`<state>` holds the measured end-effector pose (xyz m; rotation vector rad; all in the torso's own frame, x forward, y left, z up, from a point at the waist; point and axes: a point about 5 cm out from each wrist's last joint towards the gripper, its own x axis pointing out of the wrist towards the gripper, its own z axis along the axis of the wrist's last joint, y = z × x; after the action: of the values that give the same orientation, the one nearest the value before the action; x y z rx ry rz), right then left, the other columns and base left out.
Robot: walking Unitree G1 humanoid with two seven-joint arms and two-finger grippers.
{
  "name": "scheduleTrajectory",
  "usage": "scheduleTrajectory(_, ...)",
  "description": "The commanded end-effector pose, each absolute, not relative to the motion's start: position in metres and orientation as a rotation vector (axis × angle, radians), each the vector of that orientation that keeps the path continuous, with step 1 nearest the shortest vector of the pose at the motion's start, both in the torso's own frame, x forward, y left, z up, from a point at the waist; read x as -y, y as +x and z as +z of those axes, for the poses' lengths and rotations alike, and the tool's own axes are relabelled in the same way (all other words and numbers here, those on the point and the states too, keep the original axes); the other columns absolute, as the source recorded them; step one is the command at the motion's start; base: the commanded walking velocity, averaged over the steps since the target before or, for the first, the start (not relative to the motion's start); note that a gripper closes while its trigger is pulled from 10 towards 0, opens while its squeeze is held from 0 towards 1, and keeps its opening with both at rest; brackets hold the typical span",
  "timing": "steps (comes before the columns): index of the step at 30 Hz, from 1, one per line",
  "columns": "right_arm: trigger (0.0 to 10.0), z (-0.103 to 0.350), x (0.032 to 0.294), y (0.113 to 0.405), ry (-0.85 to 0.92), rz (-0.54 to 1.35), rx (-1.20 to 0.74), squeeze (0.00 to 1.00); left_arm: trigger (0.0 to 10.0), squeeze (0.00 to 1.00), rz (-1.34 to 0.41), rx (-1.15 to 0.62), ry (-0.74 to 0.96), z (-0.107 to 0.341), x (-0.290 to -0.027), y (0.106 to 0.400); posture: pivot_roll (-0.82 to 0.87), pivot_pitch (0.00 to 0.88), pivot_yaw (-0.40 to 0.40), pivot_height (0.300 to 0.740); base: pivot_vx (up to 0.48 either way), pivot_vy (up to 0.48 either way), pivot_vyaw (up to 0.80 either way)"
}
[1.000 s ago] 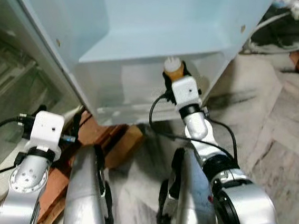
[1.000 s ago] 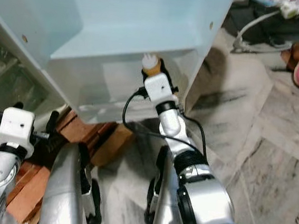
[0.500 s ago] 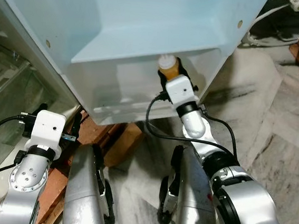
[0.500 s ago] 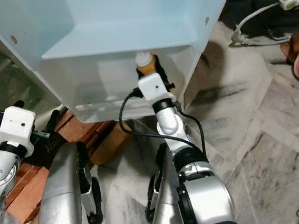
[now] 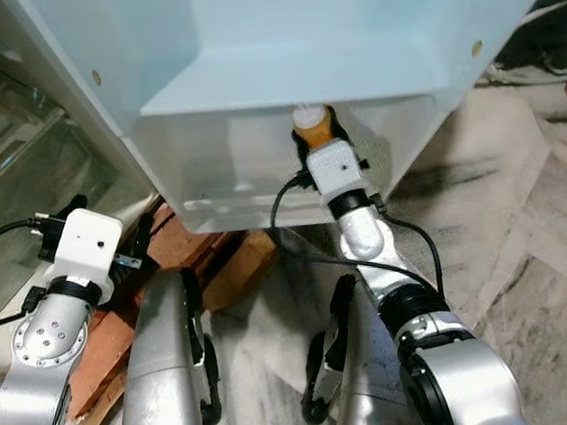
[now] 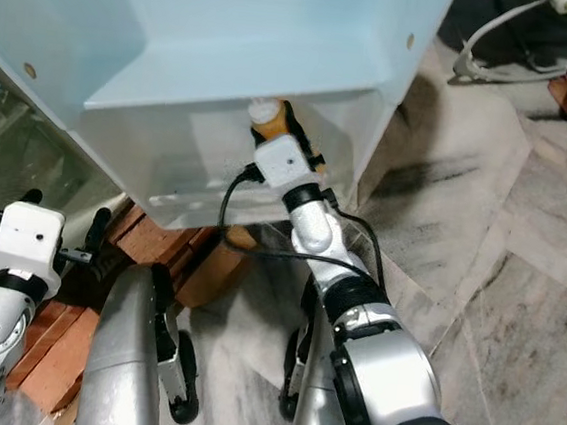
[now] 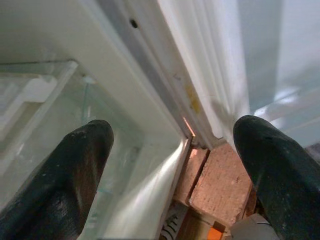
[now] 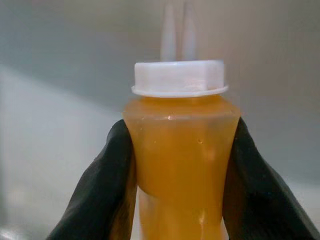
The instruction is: Restocking fridge
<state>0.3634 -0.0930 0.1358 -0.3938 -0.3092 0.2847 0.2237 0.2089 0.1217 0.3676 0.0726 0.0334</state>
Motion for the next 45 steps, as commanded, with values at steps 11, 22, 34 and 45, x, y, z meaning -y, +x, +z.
scheduleTrajectory(11,10.0,0.073,0.148,0.347,-0.333,0.151,-0.072,0.00,10.0,0.00,0.012,-0.097,0.362,0.116,-0.206,0.228,0.21,0.335,0.037,0.511,0.000,0.000,0.00)
scheduleTrajectory(22,10.0,0.073,0.165,0.349,-0.314,0.069,-0.110,0.00,10.0,0.00,0.007,-0.090,0.357,0.115,-0.203,0.234,0.20,0.309,0.030,0.511,0.000,0.000,0.00)
scheduleTrajectory(34,10.0,0.080,0.176,0.352,-0.272,-0.003,-0.094,1.00,10.0,0.00,0.001,-0.092,0.352,0.113,-0.201,0.238,0.19,0.300,0.031,0.511,0.000,0.000,0.00)
scheduleTrajectory(45,10.0,0.089,0.182,0.353,-0.286,-0.081,-0.027,1.00,10.0,0.00,-0.008,-0.081,0.343,0.113,-0.197,0.243,0.18,0.279,0.037,0.511,0.000,0.000,0.00)
